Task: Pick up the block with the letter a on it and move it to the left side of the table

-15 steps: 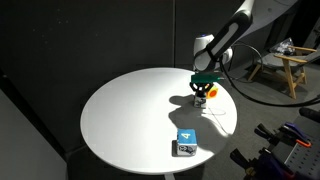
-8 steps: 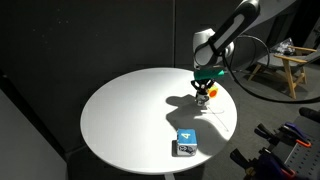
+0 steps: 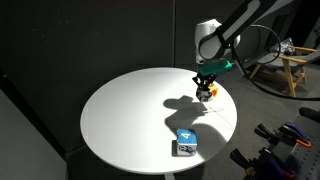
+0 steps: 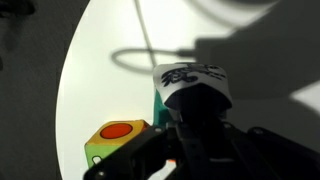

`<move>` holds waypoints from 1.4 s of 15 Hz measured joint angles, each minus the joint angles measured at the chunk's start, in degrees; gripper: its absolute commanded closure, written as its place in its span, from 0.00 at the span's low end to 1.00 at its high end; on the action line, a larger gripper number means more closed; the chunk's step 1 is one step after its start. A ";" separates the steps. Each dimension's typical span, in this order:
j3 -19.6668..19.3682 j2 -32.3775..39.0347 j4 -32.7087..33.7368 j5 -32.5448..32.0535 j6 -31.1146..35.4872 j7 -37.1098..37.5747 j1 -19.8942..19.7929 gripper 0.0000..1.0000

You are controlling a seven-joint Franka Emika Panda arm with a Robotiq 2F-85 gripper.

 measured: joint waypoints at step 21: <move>3.95 -13.56 -8.68 -4.10 -4.42 -13.91 -0.04 0.82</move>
